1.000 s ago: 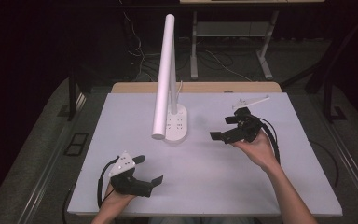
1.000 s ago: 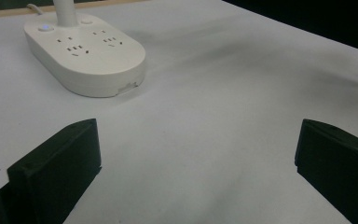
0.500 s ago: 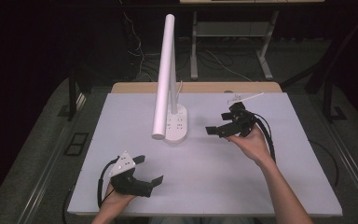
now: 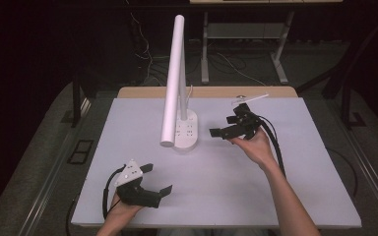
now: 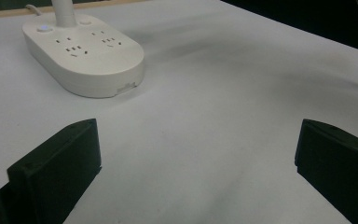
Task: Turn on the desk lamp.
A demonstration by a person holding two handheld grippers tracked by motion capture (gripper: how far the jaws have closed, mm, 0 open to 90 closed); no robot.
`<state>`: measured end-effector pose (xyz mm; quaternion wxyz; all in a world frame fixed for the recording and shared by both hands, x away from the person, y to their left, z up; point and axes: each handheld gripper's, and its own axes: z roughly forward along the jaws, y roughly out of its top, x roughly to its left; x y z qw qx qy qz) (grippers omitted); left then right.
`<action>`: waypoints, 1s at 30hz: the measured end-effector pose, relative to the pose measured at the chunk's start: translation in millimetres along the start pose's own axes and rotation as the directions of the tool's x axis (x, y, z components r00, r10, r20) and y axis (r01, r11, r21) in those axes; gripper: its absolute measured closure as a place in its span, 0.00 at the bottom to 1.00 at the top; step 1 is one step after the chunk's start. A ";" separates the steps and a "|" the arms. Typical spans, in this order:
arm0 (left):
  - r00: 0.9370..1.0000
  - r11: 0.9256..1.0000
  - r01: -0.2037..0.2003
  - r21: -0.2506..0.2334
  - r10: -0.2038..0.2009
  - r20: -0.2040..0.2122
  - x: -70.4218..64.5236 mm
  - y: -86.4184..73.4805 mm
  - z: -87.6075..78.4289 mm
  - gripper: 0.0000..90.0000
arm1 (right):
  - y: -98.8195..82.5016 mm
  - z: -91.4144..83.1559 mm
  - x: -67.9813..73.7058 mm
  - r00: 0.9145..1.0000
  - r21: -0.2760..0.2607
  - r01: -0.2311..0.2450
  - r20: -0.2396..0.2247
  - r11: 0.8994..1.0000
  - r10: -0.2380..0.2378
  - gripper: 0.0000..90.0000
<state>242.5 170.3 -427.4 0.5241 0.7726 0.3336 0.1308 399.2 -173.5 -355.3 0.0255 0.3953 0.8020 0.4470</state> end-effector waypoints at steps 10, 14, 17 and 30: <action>1.000 1.000 -0.001 0.002 0.001 0.003 -0.8 0.0 0.3 0.00 | 7.9 16.4 -3.8 1.000 0.001 -0.018 0.006 1.000 0.018 0.01; 1.000 1.000 -0.001 0.001 0.001 0.003 -0.5 0.2 0.0 0.00 | 9.8 23.6 -5.5 1.000 0.005 -0.023 0.006 1.000 0.023 0.00; 1.000 1.000 -0.001 -0.002 0.001 0.004 -0.1 0.2 0.0 0.00 | 12.5 27.6 -6.6 1.000 0.011 -0.031 0.004 0.999 0.031 0.00; 1.000 1.000 -0.005 -0.004 0.005 0.002 0.6 0.5 -0.5 0.00 | 33.3 43.3 -0.8 1.000 0.006 -0.008 0.000 1.000 0.008 0.01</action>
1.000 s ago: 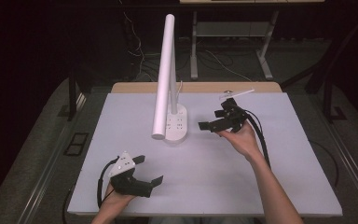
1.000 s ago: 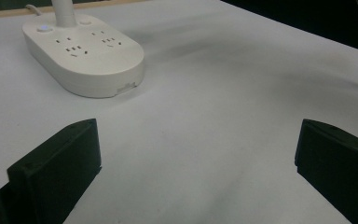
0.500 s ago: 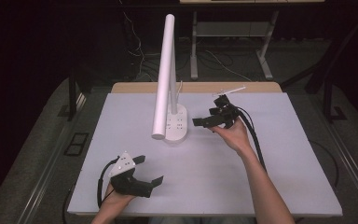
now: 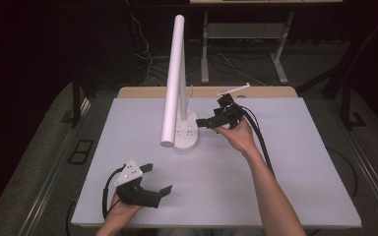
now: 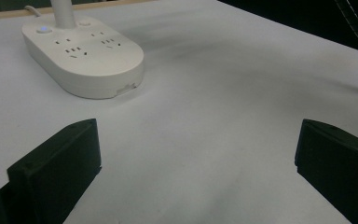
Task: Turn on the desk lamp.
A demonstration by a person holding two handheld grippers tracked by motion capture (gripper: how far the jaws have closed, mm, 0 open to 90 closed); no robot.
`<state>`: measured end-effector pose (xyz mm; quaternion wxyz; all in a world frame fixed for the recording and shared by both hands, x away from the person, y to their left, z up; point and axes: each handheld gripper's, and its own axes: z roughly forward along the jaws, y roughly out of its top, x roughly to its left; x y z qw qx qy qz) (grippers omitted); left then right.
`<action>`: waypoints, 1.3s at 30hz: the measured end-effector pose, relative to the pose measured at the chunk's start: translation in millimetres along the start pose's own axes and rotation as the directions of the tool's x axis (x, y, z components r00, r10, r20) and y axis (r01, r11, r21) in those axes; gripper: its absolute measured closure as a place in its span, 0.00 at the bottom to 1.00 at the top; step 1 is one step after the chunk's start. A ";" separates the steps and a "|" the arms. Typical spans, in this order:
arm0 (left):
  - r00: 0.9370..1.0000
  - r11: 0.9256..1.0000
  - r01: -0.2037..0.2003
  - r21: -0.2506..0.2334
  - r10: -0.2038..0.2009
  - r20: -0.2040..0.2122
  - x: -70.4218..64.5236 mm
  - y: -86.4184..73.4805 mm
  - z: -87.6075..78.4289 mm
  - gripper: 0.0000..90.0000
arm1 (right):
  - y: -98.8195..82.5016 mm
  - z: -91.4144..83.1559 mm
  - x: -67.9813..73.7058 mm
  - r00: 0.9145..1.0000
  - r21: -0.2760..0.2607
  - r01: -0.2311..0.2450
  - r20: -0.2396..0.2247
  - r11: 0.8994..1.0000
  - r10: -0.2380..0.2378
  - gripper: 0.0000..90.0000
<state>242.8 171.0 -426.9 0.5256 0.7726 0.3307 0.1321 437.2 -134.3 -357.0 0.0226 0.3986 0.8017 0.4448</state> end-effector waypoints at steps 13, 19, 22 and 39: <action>1.000 1.000 0.005 -0.006 -0.005 0.002 0.8 0.1 -2.0 0.00 | 23.4 23.7 7.6 1.000 -0.007 0.024 -0.013 1.000 -0.024 0.01; 1.000 1.000 0.005 -0.009 -0.005 0.005 0.8 0.2 -2.8 0.00 | 28.8 34.7 6.5 0.999 -0.005 0.049 0.002 0.999 -0.049 0.18; 1.000 1.000 0.009 -0.011 -0.009 0.006 0.9 0.2 -2.9 0.00 | 29.3 39.8 4.0 0.999 0.008 0.050 0.002 0.999 -0.050 0.28; 1.000 1.000 0.005 -0.010 -0.005 0.008 2.2 0.3 -3.3 0.00 | 23.0 60.9 -19.6 0.999 -0.004 0.034 0.031 0.999 -0.033 0.66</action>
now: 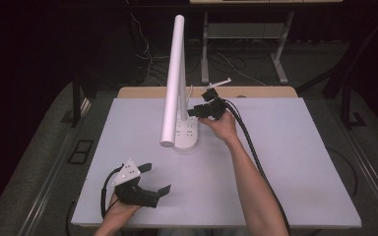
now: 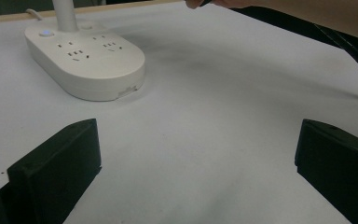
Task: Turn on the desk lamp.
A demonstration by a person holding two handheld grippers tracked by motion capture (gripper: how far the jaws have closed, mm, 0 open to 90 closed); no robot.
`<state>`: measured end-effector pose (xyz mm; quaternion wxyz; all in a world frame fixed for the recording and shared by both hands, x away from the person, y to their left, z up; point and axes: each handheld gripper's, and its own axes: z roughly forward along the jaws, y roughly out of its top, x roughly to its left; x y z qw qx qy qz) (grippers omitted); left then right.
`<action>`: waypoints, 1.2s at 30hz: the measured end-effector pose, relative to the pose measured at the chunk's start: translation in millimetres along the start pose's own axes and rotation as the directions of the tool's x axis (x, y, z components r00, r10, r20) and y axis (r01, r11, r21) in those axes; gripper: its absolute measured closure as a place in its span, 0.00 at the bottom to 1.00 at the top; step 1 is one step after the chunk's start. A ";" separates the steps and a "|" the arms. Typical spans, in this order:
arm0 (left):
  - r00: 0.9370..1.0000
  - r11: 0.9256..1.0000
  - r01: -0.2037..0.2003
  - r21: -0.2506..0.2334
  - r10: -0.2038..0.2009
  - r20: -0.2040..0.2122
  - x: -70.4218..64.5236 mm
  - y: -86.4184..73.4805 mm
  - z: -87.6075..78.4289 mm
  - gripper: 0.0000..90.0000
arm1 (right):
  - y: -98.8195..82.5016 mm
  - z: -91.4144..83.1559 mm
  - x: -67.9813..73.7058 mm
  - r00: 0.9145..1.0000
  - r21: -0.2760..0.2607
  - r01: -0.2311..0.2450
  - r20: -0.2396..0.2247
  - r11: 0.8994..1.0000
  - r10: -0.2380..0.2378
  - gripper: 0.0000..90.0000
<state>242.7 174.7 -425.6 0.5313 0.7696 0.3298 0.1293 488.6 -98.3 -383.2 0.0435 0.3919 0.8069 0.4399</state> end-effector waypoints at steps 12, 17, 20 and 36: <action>1.000 1.000 -0.007 0.004 0.007 0.006 -0.5 0.0 1.2 0.00 | -2.6 5.4 -16.2 0.999 -0.025 -0.028 -0.040 0.999 0.027 0.92; 1.000 1.000 -0.006 0.006 0.006 0.011 -0.3 0.1 1.9 0.00 | -3.7 8.6 -23.7 0.998 -0.037 -0.029 -0.060 0.999 0.027 0.99; 1.000 1.000 -0.010 0.007 0.009 0.014 -0.4 0.2 2.3 0.00 | -4.0 9.2 -27.9 0.998 -0.028 -0.032 -0.053 0.999 0.030 0.99; 1.000 1.000 -0.015 0.018 0.014 0.021 -0.8 0.1 3.2 0.00 | -13.5 29.6 -37.1 0.997 -0.012 -0.041 -0.066 0.999 0.040 0.99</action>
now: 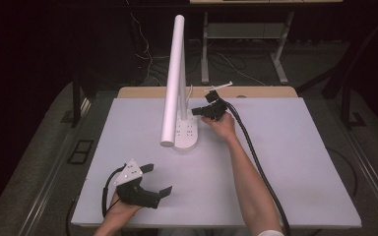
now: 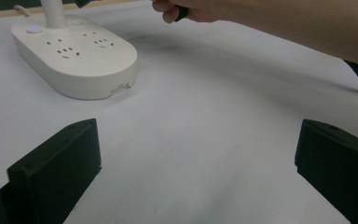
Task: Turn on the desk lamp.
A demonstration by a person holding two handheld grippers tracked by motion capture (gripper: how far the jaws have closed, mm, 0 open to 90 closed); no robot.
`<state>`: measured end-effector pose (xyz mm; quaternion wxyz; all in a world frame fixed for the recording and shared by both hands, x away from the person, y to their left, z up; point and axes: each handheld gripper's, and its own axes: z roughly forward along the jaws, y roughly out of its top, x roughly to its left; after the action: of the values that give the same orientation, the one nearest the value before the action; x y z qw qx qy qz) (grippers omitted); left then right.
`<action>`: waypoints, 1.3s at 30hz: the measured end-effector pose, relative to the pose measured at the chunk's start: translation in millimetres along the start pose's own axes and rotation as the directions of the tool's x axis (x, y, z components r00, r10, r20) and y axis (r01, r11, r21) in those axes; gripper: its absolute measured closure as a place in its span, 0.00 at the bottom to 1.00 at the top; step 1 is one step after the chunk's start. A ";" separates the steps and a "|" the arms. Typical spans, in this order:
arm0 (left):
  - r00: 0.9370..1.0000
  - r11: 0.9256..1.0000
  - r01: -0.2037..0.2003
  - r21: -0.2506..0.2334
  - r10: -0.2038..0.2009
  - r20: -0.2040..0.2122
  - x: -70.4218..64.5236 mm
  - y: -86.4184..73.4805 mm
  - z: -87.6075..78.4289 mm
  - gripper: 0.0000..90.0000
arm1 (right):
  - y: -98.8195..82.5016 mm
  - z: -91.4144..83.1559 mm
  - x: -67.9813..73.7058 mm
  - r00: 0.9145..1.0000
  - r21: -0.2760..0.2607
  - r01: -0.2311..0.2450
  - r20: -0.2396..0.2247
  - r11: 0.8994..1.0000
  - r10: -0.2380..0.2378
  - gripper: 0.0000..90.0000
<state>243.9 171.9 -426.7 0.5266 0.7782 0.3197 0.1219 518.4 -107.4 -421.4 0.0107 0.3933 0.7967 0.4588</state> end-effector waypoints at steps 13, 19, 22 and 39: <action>1.000 1.000 -0.001 0.005 0.001 0.000 0.3 -0.2 0.2 0.00 | -9.0 13.0 -5.2 0.998 0.006 -0.055 -0.036 0.998 0.055 0.99; 1.000 1.000 -0.002 0.005 0.002 0.001 -0.6 -0.4 0.2 0.00 | -11.7 13.3 -10.0 0.996 -0.006 -0.076 -0.056 0.997 0.075 1.00; 1.000 1.000 -0.001 0.005 0.001 0.000 -0.7 -0.3 0.0 0.00 | -12.8 13.5 -9.7 0.995 -0.013 -0.085 -0.051 0.996 0.084 1.00; 1.000 1.000 0.004 0.009 -0.004 -0.003 -0.3 -0.8 0.9 0.00 | -11.8 10.6 -0.3 0.999 -0.003 -0.048 0.000 0.999 0.048 1.00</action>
<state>243.8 171.2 -427.7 0.5228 0.7797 0.3227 0.1205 515.3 -103.1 -436.4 0.0001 0.4124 0.7864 0.4599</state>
